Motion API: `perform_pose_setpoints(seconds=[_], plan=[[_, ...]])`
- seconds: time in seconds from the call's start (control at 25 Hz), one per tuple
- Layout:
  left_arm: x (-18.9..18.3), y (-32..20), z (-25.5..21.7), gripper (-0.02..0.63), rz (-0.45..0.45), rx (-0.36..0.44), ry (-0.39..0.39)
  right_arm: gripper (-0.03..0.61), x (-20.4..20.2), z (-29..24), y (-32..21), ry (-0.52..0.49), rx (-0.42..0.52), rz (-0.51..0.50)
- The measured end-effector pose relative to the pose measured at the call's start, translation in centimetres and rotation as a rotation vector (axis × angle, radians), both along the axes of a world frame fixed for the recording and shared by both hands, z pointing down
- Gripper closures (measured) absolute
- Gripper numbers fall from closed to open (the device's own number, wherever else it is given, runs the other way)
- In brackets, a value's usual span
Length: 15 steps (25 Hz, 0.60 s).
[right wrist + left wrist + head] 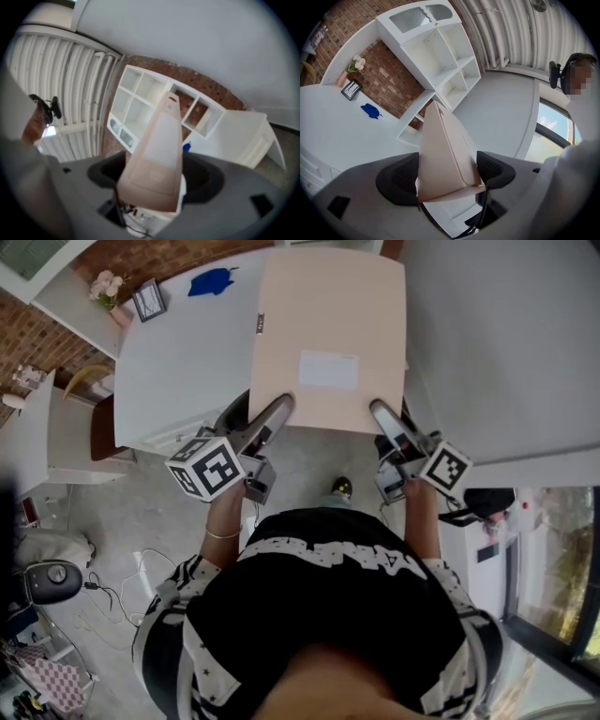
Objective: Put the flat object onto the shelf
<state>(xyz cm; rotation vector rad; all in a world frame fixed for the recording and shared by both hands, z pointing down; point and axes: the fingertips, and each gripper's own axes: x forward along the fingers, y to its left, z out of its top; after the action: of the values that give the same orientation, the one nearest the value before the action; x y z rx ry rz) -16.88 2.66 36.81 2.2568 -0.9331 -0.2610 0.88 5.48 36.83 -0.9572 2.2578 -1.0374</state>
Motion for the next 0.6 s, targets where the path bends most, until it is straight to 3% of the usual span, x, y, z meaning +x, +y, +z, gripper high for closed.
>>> perform_pose_setpoints(seconds=[0.6], plan=[[4.2,-1.9,-0.5,0.221,-0.087,0.0,-0.017,0.198,4.5,-0.3,-3.6,-0.021,0.011,-0.078]])
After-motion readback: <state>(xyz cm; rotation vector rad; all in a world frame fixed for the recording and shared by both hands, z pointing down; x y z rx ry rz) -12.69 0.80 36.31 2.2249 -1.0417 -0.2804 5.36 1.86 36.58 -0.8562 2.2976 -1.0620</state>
